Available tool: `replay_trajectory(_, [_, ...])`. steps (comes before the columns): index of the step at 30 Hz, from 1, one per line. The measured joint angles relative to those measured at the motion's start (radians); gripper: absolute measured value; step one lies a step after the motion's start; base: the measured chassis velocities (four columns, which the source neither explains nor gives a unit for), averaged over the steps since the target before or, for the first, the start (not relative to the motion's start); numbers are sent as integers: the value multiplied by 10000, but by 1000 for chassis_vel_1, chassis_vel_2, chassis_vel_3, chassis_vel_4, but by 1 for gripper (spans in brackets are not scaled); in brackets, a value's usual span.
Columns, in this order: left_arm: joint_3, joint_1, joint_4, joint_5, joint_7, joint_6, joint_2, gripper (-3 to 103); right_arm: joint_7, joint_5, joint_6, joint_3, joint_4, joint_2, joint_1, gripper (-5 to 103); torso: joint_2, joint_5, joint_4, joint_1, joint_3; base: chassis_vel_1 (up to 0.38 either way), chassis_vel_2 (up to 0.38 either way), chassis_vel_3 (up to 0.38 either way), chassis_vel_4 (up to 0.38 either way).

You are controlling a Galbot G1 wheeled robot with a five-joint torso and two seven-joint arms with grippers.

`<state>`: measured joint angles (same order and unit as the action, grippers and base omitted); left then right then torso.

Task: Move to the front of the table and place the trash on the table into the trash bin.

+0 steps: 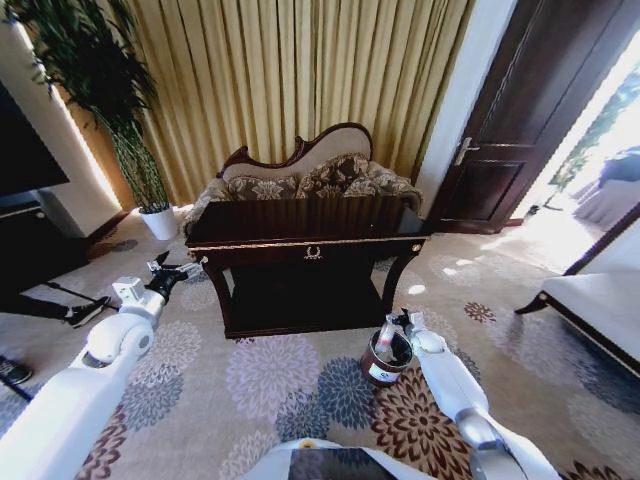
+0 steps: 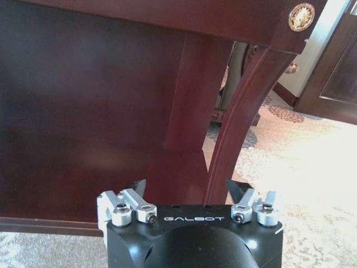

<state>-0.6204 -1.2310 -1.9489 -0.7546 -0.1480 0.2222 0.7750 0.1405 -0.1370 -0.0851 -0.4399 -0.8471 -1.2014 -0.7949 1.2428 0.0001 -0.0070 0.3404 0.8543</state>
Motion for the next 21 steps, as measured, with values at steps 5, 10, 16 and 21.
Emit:
replay_trajectory(5, [-58,-22,-30,-28,2,-4,-19,100,0,-243,-6,-30,-357,39,-103,95,0,1,1,0,0,0,0,0,0])
replay_trajectory(10, [-198,-56,-109,-46,0,-12,53,100,-2,-1544,-64,-295,-2866,206,-784,100,0,1,2,0,1,0,0,0,0])
replay_trajectory(16, [-266,39,-264,-56,-60,40,106,100,-3,-2487,-165,-501,-5499,395,-1489,100,0,-1,-2,0,0,0,0,0,0])
replay_trajectory(21, [-279,52,-362,-52,-132,64,146,100,-2,-3126,-517,-562,-7379,494,-1841,100,0,1,2,0,0,0,0,0,0])
